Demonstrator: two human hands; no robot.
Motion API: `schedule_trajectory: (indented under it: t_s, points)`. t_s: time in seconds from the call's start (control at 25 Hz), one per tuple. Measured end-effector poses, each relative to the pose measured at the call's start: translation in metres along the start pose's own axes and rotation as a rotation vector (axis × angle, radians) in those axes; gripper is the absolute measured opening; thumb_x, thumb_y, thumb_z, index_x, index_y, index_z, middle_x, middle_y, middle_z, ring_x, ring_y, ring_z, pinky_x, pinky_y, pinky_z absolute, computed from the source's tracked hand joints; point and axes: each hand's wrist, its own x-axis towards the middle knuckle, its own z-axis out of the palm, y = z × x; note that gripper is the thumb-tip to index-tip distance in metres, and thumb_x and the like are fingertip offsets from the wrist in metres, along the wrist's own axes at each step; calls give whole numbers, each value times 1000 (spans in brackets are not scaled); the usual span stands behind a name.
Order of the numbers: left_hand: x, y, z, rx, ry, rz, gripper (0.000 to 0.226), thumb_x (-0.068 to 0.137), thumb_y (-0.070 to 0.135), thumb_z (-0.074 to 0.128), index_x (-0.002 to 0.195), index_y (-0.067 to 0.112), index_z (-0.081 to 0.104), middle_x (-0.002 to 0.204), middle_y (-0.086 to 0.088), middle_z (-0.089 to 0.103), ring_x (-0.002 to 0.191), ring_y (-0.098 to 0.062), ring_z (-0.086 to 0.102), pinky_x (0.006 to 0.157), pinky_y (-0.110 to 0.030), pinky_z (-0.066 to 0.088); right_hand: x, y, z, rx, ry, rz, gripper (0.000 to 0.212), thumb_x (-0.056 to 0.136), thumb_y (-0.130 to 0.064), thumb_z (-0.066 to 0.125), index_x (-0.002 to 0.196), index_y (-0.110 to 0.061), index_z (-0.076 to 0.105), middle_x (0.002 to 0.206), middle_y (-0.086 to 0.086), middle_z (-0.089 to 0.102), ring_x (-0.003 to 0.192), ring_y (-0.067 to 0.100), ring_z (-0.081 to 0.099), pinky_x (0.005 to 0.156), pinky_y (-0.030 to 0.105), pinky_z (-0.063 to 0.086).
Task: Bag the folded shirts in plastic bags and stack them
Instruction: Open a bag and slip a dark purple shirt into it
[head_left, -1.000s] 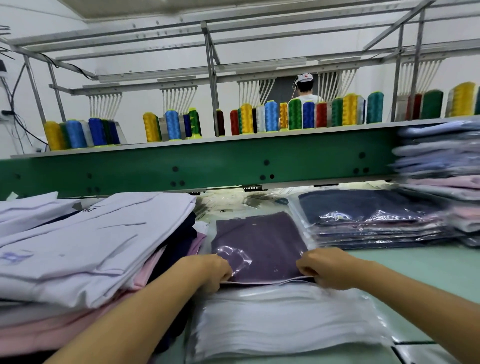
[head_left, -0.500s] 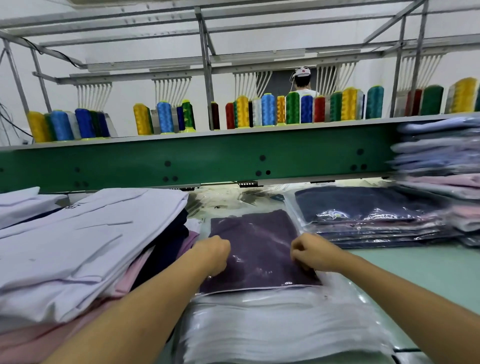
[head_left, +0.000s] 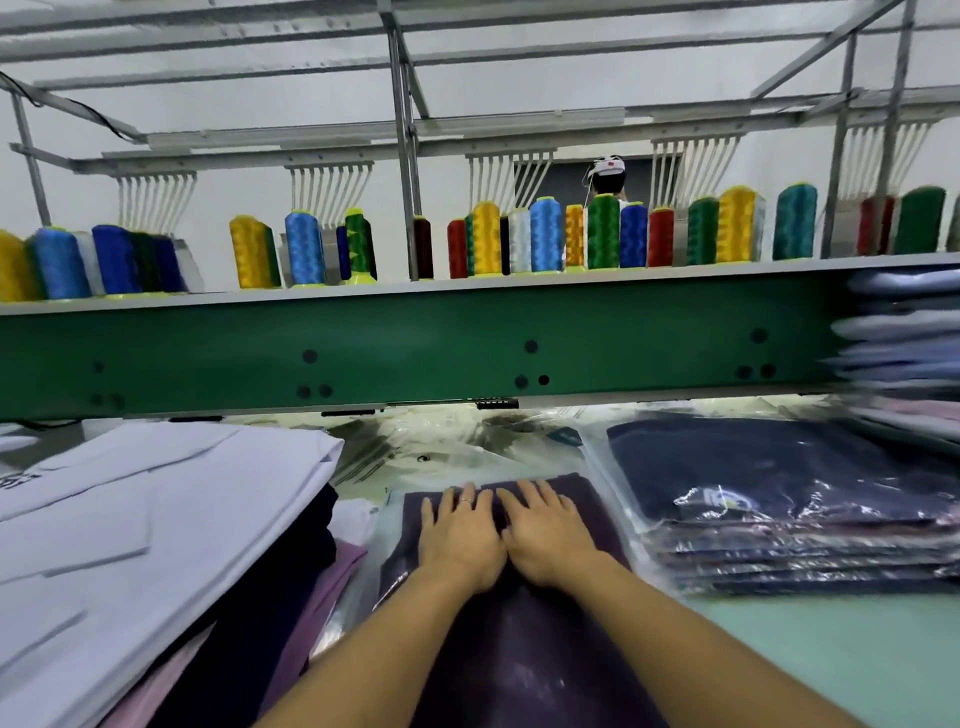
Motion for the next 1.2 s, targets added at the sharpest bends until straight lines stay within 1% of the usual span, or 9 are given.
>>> schedule_trajectory:
  t_s: [0.08,0.16,0.32,0.44,0.64,0.8,0.92,1.04,1.2]
  points:
    - [17,-9,6,18,-57,-44,63,98,45,31,158,30,15,168,4,7,153,-32,1,117,-66,-5,24,7,6,4,-98,5,62,101,-42,29,160,-35,13,170,2,3,155,31,-4,122,58,-2]
    - [28,-21,11,23,-114,-91,67,94,55,24,157,38,11,167,10,3,152,-40,-1,110,-76,-2,42,19,11,14,-178,44,66,96,-57,26,158,-48,6,170,1,-4,154,35,-12,117,67,-9]
    - [38,-37,18,24,-143,-183,82,80,82,20,154,48,9,167,9,3,150,-45,-3,106,-79,5,57,41,16,-12,-223,122,85,75,-86,16,153,-57,0,170,4,-6,153,41,-12,113,72,-8]
    - [45,-38,19,13,-145,-264,97,68,93,17,154,50,10,167,6,9,148,-47,5,108,-75,10,61,45,17,-27,-222,205,94,74,-91,13,157,-48,4,169,9,0,154,41,-6,118,65,-3]
    - [44,-39,20,31,-117,-361,109,68,97,11,158,35,14,166,0,14,146,-46,17,113,-61,20,52,45,14,-33,-136,308,90,91,-77,18,158,-17,25,163,14,26,150,32,19,122,46,15]
    - [32,-27,15,179,-7,-377,92,89,78,18,154,14,26,160,-10,28,139,-48,29,107,-59,25,43,33,4,-175,-60,351,60,106,-38,26,148,2,39,150,24,43,137,37,39,113,45,36]
    - [21,-14,7,225,57,-230,65,99,53,30,149,11,31,156,-12,34,141,-48,27,113,-63,17,30,23,-11,-245,-30,299,52,100,-19,45,147,5,37,147,24,43,135,37,42,104,44,46]
    - [-4,0,-4,61,33,-186,57,98,47,35,145,15,34,154,-9,38,139,-44,33,112,-59,25,5,14,-26,-186,26,198,60,95,-23,55,146,2,36,147,18,45,136,34,42,108,43,44]
    - [-55,16,-13,10,14,-145,50,98,45,35,142,21,37,152,-4,39,139,-41,31,109,-66,22,-44,-11,-38,-27,23,121,53,96,-29,49,145,-11,41,147,13,45,134,36,42,105,47,42]
